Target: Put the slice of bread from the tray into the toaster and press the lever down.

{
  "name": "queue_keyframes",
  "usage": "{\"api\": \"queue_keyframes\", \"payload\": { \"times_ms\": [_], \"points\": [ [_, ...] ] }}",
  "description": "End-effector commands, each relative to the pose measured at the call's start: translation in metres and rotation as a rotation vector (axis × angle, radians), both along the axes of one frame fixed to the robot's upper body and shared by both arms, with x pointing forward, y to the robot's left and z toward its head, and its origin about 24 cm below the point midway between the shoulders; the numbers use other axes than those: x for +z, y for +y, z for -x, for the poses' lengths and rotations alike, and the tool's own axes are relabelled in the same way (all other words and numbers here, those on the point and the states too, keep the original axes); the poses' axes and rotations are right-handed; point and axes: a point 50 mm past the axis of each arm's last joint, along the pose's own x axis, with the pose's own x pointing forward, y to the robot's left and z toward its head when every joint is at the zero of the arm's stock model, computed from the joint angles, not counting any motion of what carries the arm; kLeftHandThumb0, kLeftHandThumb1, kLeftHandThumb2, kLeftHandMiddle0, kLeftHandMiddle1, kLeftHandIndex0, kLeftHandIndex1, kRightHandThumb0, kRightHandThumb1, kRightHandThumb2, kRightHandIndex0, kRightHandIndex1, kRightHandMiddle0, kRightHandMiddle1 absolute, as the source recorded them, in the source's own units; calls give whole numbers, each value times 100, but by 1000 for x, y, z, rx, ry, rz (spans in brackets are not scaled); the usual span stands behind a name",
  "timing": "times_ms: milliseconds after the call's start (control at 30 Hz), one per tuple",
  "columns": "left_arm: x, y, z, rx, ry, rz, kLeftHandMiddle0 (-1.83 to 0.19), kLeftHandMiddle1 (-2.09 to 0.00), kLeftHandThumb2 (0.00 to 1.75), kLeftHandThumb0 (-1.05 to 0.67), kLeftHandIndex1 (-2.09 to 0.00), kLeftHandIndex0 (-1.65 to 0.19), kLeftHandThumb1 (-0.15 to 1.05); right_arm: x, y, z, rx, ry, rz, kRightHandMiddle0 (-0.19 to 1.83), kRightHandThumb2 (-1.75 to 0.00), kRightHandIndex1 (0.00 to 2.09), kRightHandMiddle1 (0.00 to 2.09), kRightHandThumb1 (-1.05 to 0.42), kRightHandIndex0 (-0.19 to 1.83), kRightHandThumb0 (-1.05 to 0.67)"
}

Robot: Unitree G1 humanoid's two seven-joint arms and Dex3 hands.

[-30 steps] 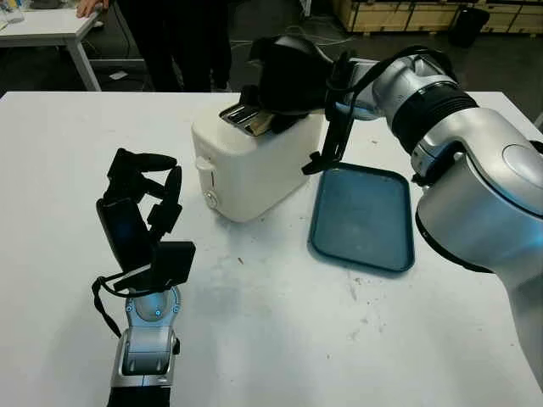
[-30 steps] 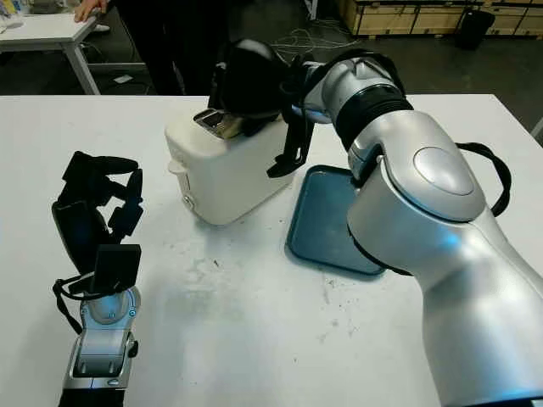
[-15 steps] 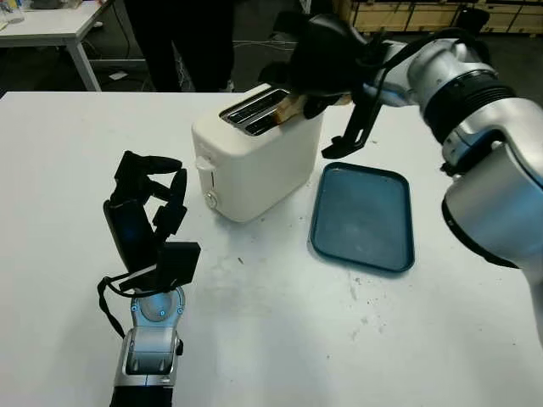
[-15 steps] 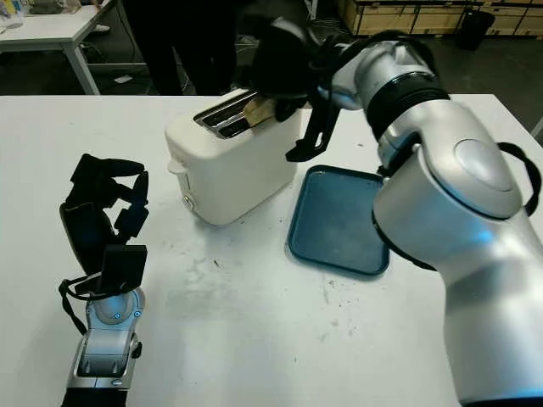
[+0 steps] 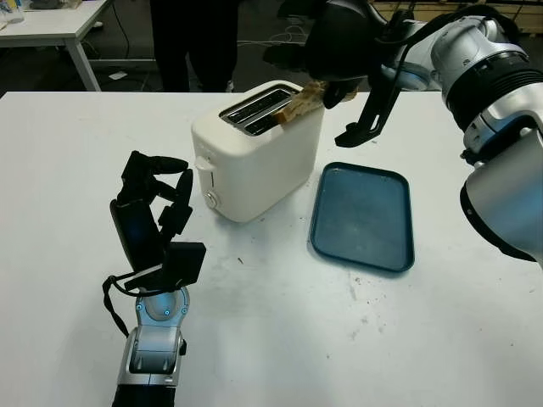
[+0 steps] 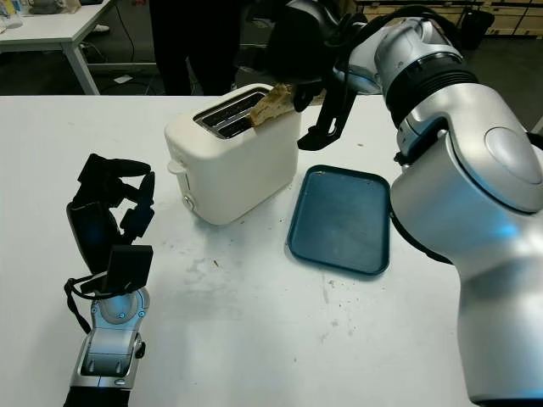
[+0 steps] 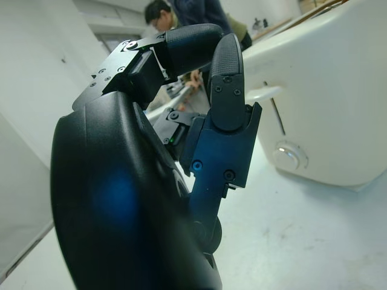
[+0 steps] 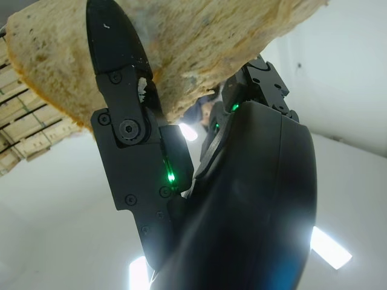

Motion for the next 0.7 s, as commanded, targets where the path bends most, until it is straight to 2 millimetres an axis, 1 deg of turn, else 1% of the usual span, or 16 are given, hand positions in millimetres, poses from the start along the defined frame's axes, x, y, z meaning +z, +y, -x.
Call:
{"api": "queue_keyframes", "payload": {
  "times_ms": [0, 67, 100, 167, 200, 267, 300, 333, 400, 433, 467, 500, 533, 633, 667],
  "points": [
    [1, -4, -1, -4, -16, -4, -75, -175, 28, -46, -146, -57, 92, 12, 10, 4, 81, -43, -36, 34, 0, 57, 10, -89, 5, -79],
    [1, -4, 0, -2, -19, -3, -74, -175, 29, -46, -147, -57, 92, 15, 13, 6, 107, -63, -44, 67, -7, 83, 23, -91, 37, -63],
    [1, -4, 0, -2, -22, -3, -74, -175, 29, -45, -147, -57, 92, 16, 14, 6, 112, -62, -57, 87, -7, 98, 33, -91, 59, -57],
    [1, -4, 0, -4, -25, 2, -74, -175, 29, -45, -147, -56, 92, 17, 15, 6, 113, -55, -73, 97, -2, 106, 57, -90, 78, -55],
    [1, -4, 0, -3, -23, 4, -74, -175, 29, -45, -147, -56, 92, 16, 14, 6, 118, -46, -87, 97, -1, 116, 69, -86, 81, -56],
    [1, -4, 0, 1, -19, 6, -73, -175, 28, -45, -147, -56, 92, 12, 12, 7, 127, -29, -107, 90, 0, 151, 109, -81, 79, -57],
    [1, -4, 0, 2, -17, 6, -73, -175, 28, -45, -147, -56, 92, 10, 11, 6, 122, -25, -103, 85, -1, 159, 123, -81, 80, -56],
    [1, -4, 0, 1, -17, 8, -73, -175, 28, -46, -147, -56, 92, 9, 10, 6, 116, -24, -91, 86, 0, 159, 117, -81, 83, -56],
    [1, -4, 0, -3, -16, 9, -73, -175, 29, -45, -147, -56, 92, 6, 7, 5, 101, -31, -61, 91, 0, 159, 98, -82, 85, -56],
    [1, -4, 0, -7, -17, 13, -73, -175, 29, -46, -147, -56, 92, 5, 6, 4, 92, -41, -43, 92, 0, 155, 92, -82, 87, -57],
    [1, -4, 0, -10, -20, 13, -73, -175, 29, -45, -147, -56, 92, 5, 6, 4, 86, -48, -33, 94, 0, 148, 91, -84, 90, -58],
    [1, -4, 0, -11, -22, 12, -73, -175, 28, -45, -147, -55, 92, 5, 5, 3, 84, -53, -29, 95, 0, 146, 94, -84, 95, -59],
    [1, -4, 0, -10, -22, 9, -73, -175, 28, -45, -146, -55, 92, 5, 5, 3, 86, -60, -27, 93, 0, 148, 107, -86, 98, -59],
    [1, -4, -1, -10, -25, 7, -73, -175, 27, -44, -146, -55, 92, 6, 4, 4, 113, -97, -27, 84, -1, 170, 157, -91, 103, -62],
    [1, -4, -1, -11, -25, 9, -73, -175, 27, -44, -145, -56, 92, 6, 4, 4, 130, -116, -25, 86, -4, 172, 165, -91, 110, -64]
  ]
}}
